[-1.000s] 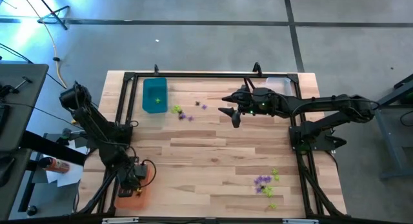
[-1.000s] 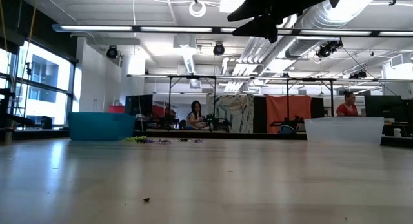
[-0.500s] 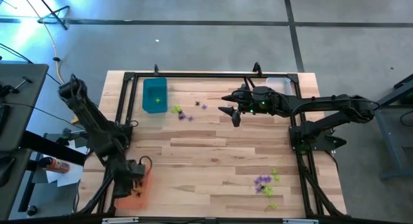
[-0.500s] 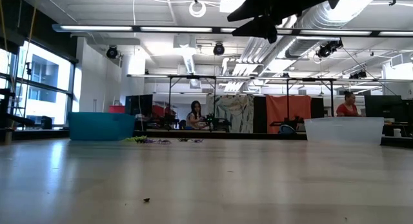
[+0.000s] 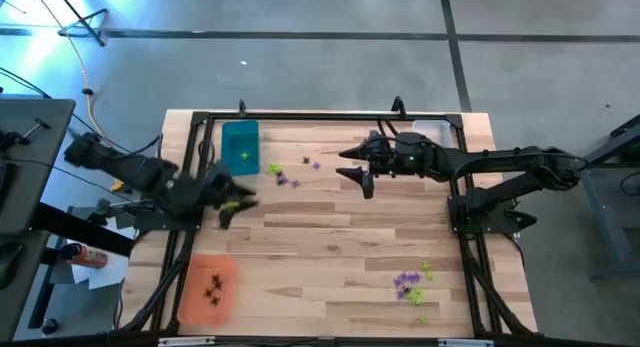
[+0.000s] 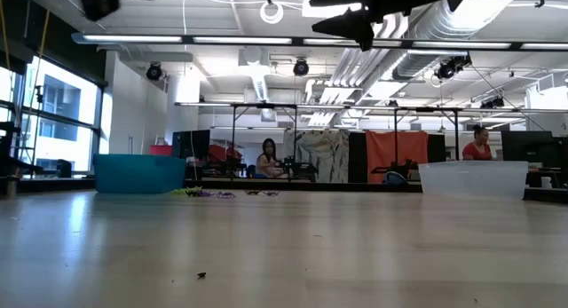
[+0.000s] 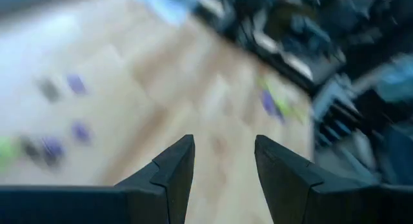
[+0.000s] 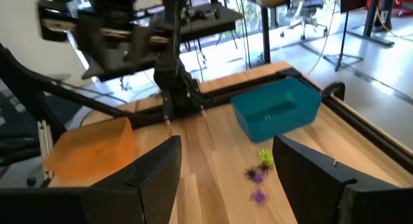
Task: Sort Halloween decoration
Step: Put the black spider toy into the orange bin
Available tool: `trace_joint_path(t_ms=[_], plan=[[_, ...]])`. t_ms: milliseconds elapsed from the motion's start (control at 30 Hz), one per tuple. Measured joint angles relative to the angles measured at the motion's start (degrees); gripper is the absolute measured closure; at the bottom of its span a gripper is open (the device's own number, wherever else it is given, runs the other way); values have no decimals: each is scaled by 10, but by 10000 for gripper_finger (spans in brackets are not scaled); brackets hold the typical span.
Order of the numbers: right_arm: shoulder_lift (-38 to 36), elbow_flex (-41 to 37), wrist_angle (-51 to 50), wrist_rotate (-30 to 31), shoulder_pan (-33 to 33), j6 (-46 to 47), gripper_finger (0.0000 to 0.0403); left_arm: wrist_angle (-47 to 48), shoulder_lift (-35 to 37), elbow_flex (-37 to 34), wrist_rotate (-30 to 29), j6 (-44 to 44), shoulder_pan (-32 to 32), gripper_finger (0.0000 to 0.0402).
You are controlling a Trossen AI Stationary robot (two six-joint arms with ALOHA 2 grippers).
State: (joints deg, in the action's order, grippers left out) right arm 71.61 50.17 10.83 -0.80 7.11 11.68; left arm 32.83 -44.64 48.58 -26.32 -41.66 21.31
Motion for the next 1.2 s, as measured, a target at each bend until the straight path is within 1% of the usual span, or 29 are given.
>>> trace_joint_path(t_ms=[100, 200, 300, 367, 433, 500, 567, 600, 633, 667, 767, 833, 900, 967, 1067, 1200], plan=[[0, 0, 15, -2, 0, 0, 163, -80, -21, 0, 11, 112, -86, 250], [0, 0, 23, -4, 0, 14, 163, -158, -50, 0, 50, 207, -159, 250], [0, 0, 19, -18, 0, 30, 163, -222, -83, 0, 91, 274, -218, 250], [0, 0, 11, -38, 0, 46, 163, -262, -103, 0, 108, 296, -247, 250], [0, 0, -4, -85, 0, 97, 163, -282, -117, 0, 118, 304, -267, 250], [0, 0, -41, -173, -2, 187, 163, -297, -123, 0, 121, 304, -281, 250], [0, 0, -103, -280, -14, 289, 163, -304, -127, 0, 121, 304, -293, 250], [0, 0, -142, -324, -26, 330, 163, -304, -127, 0, 121, 304, -297, 250], [0, 0, -186, -353, -44, 363, 163, -299, -128, 0, 121, 307, -302, 250], [0, 0, -228, -365, -67, 389, 163, -300, -128, 0, 121, 311, -306, 250], [0, 0, -333, -358, -158, 439, 163, -301, -127, 0, 121, 324, -317, 250], [5, 0, -380, -332, -225, 488, 163, -298, -127, 0, 121, 330, -323, 250], [12, -2, -405, -308, -284, 546, 163, -298, -127, 0, 123, 333, -328, 250], [22, -5, -400, -298, -332, 628, 163, -297, -127, 0, 123, 333, -331, 250], [46, -19, -391, -293, -381, 748, 163, -295, -127, 0, 123, 333, -335, 250], [92, -41, -387, -285, -407, 848, 163, -291, -127, 0, 123, 334, -338, 250]])
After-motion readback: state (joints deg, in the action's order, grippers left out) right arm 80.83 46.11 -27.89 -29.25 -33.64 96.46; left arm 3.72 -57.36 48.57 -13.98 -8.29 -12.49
